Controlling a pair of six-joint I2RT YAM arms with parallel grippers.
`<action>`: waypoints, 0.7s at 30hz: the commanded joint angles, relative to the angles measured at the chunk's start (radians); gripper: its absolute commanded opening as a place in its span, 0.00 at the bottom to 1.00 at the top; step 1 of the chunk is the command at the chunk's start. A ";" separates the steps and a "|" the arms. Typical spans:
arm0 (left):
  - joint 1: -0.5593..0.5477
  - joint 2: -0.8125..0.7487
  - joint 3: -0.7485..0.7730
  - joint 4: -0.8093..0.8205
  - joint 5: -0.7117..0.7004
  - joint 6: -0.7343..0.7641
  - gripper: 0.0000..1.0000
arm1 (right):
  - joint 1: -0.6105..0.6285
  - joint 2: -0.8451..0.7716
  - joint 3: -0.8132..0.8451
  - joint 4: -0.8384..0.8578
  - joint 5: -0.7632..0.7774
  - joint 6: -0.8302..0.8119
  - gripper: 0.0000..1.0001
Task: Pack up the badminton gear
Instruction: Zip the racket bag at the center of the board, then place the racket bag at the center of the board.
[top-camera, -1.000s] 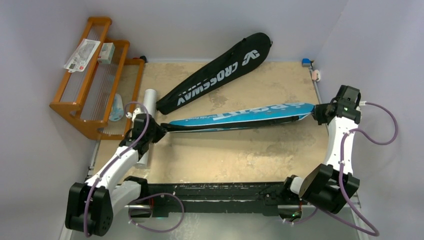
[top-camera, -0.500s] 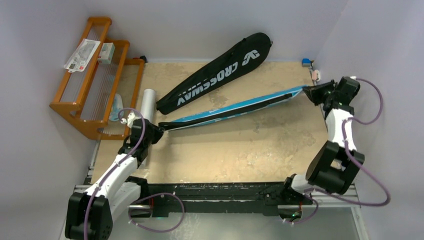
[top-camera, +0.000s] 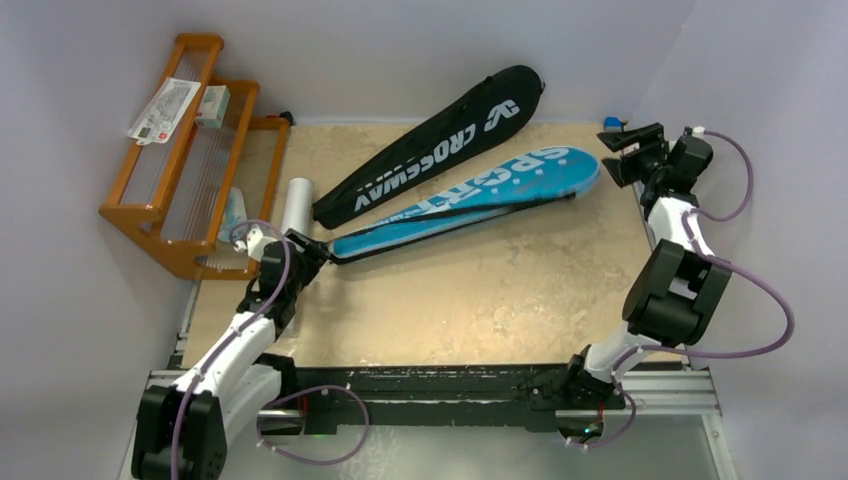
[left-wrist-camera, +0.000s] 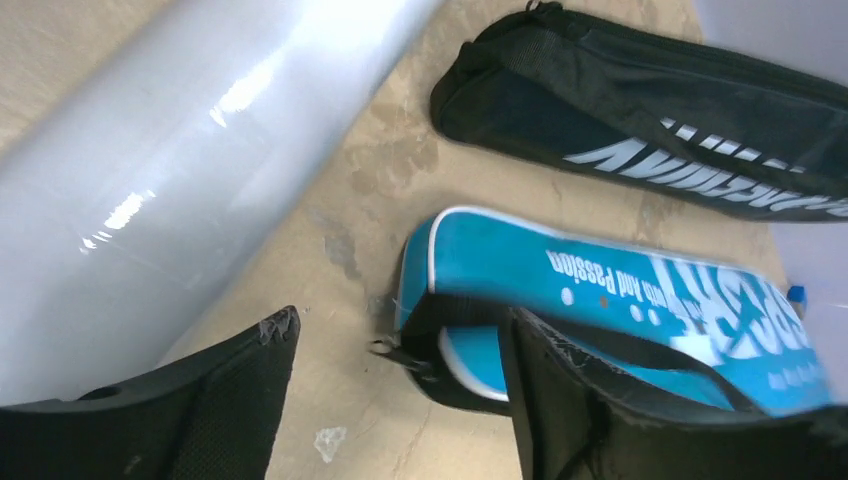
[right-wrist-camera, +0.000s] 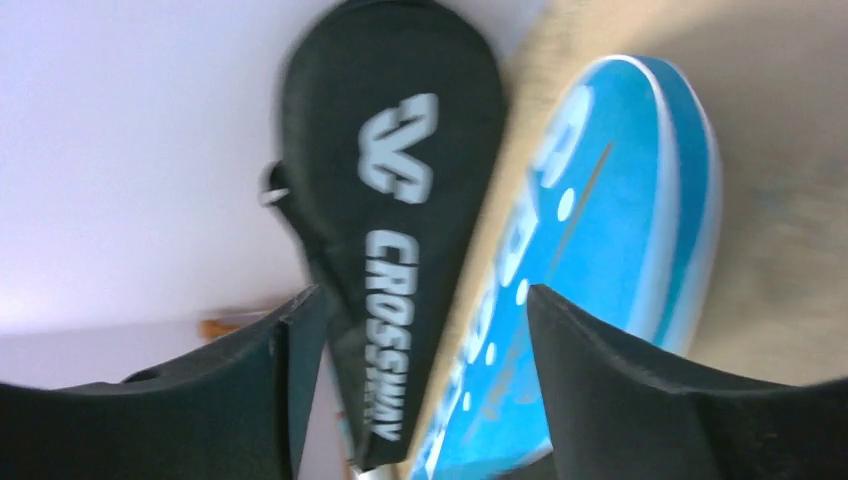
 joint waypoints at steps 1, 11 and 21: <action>0.003 0.067 0.040 0.022 0.108 0.026 0.76 | -0.015 -0.019 -0.005 -0.188 0.106 -0.113 0.85; -0.013 -0.225 0.049 -0.072 0.018 0.083 0.75 | 0.033 -0.214 -0.109 -0.251 0.161 -0.256 0.83; -0.137 -0.163 0.068 0.293 0.274 0.434 0.84 | 0.344 -0.531 -0.340 -0.025 0.312 -0.505 0.88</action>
